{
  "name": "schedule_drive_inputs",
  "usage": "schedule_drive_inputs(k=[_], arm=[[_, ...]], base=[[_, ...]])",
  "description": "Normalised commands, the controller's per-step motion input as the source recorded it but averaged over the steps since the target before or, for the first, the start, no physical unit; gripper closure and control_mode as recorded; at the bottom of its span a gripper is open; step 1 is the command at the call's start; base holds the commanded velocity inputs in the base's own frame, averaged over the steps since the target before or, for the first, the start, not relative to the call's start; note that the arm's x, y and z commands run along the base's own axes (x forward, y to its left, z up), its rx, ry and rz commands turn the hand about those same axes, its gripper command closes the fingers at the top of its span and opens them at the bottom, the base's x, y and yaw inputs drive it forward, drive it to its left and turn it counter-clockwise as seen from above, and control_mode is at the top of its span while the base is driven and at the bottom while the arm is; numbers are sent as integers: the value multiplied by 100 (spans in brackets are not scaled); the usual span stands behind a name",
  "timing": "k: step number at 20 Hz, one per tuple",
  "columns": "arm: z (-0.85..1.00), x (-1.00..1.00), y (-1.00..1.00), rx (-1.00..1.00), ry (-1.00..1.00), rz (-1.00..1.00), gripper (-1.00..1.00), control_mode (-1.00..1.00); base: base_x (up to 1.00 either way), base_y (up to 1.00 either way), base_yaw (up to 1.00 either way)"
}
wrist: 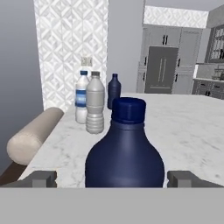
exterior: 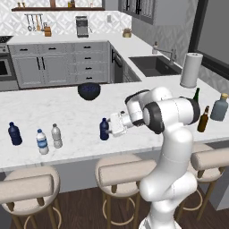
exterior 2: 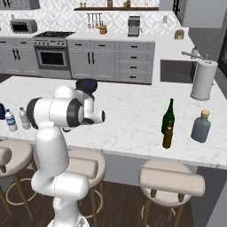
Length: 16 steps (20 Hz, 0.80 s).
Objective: Move the plastic bottles in the middle to the plastics group, and the glass bottles in the middle to the glass group.
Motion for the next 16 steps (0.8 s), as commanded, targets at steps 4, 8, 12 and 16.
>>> schedule_drive_inputs(k=[4, 8, 12, 16], arm=[[-4, 6, 17, 0, 0, 0, -100, -100], [-4, 2, 20, 0, 0, 0, -100, -100], [-1, 0, 22, 0, 1, 0, 100, -100], [1, -2, 31, 1, 1, 2, 100, -100]], base=[[0, 0, 0], [0, 0, 0], [0, 0, 0], [0, 0, 0]])
